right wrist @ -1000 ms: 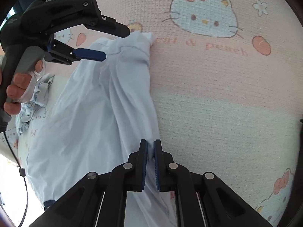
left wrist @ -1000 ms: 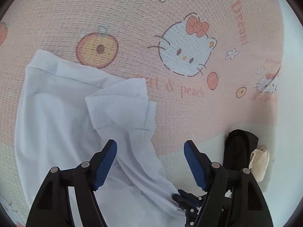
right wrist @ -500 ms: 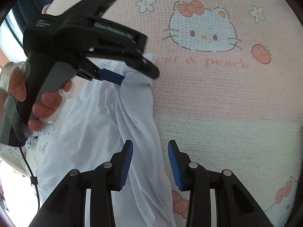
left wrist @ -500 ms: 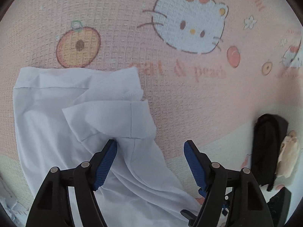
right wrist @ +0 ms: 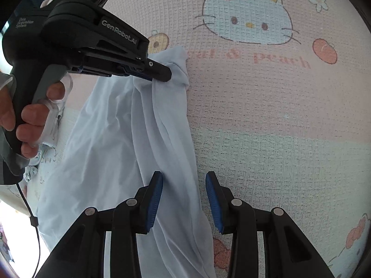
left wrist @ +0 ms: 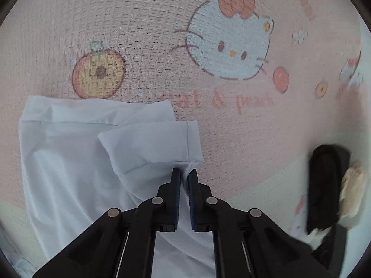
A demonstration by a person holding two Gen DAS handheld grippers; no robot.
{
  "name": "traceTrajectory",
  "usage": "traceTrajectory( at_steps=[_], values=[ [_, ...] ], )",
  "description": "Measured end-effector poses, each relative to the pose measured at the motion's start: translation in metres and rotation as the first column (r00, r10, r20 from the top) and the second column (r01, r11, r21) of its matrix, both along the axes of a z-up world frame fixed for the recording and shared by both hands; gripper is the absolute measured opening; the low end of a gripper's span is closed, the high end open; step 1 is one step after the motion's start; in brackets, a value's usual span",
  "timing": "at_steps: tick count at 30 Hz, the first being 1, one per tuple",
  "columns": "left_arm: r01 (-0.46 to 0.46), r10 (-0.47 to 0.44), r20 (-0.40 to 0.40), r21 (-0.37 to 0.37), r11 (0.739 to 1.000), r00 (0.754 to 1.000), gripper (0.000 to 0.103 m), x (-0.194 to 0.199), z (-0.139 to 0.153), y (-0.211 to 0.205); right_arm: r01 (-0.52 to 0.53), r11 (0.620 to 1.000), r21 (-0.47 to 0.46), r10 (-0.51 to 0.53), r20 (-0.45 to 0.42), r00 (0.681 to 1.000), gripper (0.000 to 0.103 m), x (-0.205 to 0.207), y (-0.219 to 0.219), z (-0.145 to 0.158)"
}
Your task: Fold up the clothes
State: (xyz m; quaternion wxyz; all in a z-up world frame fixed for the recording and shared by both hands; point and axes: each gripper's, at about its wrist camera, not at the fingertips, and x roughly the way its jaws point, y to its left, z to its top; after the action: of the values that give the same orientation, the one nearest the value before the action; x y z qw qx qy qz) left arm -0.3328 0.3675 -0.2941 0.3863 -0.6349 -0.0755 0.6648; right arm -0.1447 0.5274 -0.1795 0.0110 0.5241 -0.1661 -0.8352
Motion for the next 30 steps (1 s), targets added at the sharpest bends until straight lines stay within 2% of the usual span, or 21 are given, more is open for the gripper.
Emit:
traceTrajectory(
  at_steps=[5, 9, 14, 17, 18, 19, 21, 23, 25, 28, 29, 30],
  values=[
    [-0.019, 0.017, 0.032, 0.060, 0.998, 0.999, 0.005, -0.004, 0.014, -0.007, 0.044, 0.998, -0.036, -0.044, 0.006, 0.999, 0.039, -0.001, 0.013, -0.001],
    [-0.025, 0.021, 0.044, 0.095, 0.995, 0.999, 0.005, -0.006, 0.026, -0.011, 0.071, 0.991, -0.116, -0.073, -0.013, 0.997, 0.039, -0.004, 0.025, 0.001],
    [-0.053, 0.044, 0.069, 0.127, 0.991, 0.997, 0.005, -0.009, 0.031, -0.015, 0.070, 0.993, -0.093, -0.066, 0.036, 0.997, 0.039, 0.001, 0.029, -0.001],
    [-0.044, 0.034, 0.075, 0.138, 0.989, 0.997, 0.005, -0.008, 0.032, -0.012, 0.056, 0.996, -0.070, -0.054, 0.030, 0.998, 0.039, 0.002, 0.028, 0.001],
    [-0.037, 0.027, 0.075, 0.138, 0.990, 0.997, 0.005, -0.008, 0.033, -0.011, 0.054, 0.996, -0.068, -0.052, 0.029, 0.998, 0.037, 0.000, 0.027, 0.001],
    [-0.033, 0.024, 0.073, 0.131, 0.991, 0.997, 0.005, -0.007, 0.033, -0.009, 0.048, 0.996, -0.069, -0.045, 0.035, 0.998, 0.025, -0.002, 0.026, -0.001],
    [-0.030, 0.017, 0.095, 0.137, 0.990, 0.995, 0.005, -0.007, 0.031, -0.006, 0.033, 0.997, -0.071, -0.029, 0.051, 0.998, 0.010, -0.007, 0.025, -0.005],
    [-0.023, -0.001, 0.160, 0.152, 0.988, 0.987, 0.006, -0.007, 0.026, -0.002, 0.045, 0.997, -0.070, -0.040, 0.067, 0.997, 0.010, -0.008, 0.027, -0.009],
    [-0.007, -0.031, 0.234, 0.159, 0.987, 0.972, 0.006, -0.008, 0.020, 0.004, 0.076, 0.991, -0.108, -0.068, 0.078, 0.995, 0.009, -0.006, 0.034, -0.013],
    [0.037, -0.053, 0.205, 0.079, 0.996, 0.977, 0.012, -0.002, 0.020, 0.018, 0.088, 0.985, -0.150, -0.075, 0.088, 0.993, 0.010, -0.003, 0.042, -0.013],
    [0.043, -0.051, 0.191, 0.045, 0.998, 0.980, 0.020, 0.000, 0.021, 0.023, 0.088, 0.985, -0.147, -0.075, 0.089, 0.993, 0.010, -0.002, 0.043, -0.012],
    [0.042, -0.045, 0.195, 0.019, 0.999, 0.980, 0.036, 0.001, 0.018, 0.028, 0.087, 0.986, -0.141, -0.075, 0.090, 0.993, 0.010, -0.001, 0.043, -0.011]
  ],
)
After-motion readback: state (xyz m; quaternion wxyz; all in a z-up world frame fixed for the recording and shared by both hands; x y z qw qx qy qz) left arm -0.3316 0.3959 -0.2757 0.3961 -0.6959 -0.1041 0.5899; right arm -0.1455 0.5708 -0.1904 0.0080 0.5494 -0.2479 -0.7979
